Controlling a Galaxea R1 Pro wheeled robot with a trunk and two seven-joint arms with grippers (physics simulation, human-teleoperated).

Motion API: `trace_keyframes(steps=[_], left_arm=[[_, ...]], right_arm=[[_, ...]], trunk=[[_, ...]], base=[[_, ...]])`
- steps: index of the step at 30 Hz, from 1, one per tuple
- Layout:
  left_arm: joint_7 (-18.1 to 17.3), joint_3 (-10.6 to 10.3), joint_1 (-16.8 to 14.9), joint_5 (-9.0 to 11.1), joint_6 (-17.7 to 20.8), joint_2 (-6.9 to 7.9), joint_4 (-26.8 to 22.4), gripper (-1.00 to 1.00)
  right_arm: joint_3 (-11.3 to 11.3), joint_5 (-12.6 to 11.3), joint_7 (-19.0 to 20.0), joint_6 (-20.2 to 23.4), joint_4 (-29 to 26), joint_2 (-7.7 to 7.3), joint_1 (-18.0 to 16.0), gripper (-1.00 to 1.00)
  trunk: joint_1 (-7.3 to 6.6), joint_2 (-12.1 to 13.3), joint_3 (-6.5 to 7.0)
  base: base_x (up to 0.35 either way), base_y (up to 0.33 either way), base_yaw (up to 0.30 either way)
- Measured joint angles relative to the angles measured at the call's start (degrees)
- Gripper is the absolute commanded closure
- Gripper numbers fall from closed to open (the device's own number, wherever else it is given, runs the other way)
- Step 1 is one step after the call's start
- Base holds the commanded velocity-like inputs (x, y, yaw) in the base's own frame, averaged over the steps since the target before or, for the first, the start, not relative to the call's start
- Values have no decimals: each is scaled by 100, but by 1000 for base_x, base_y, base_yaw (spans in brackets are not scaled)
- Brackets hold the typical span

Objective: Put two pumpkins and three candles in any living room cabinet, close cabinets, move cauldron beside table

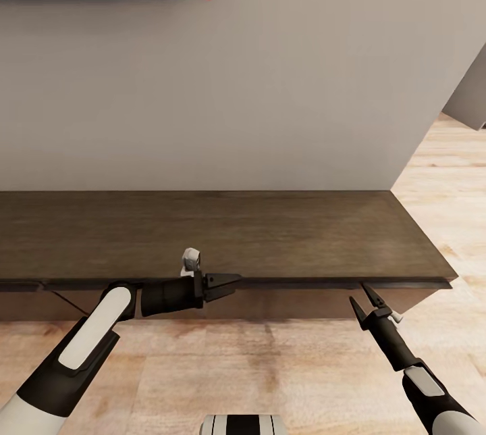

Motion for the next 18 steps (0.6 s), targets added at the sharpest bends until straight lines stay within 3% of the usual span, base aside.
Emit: trace_keyframes(steps=[18], left_arm=[[0,0,0,-1,0,-8,0,-100]], right_arm=[[5,-6,-62,-27,-154,13,0,-100]], trunk=[[0,0,0]], base=[[0,0,0]])
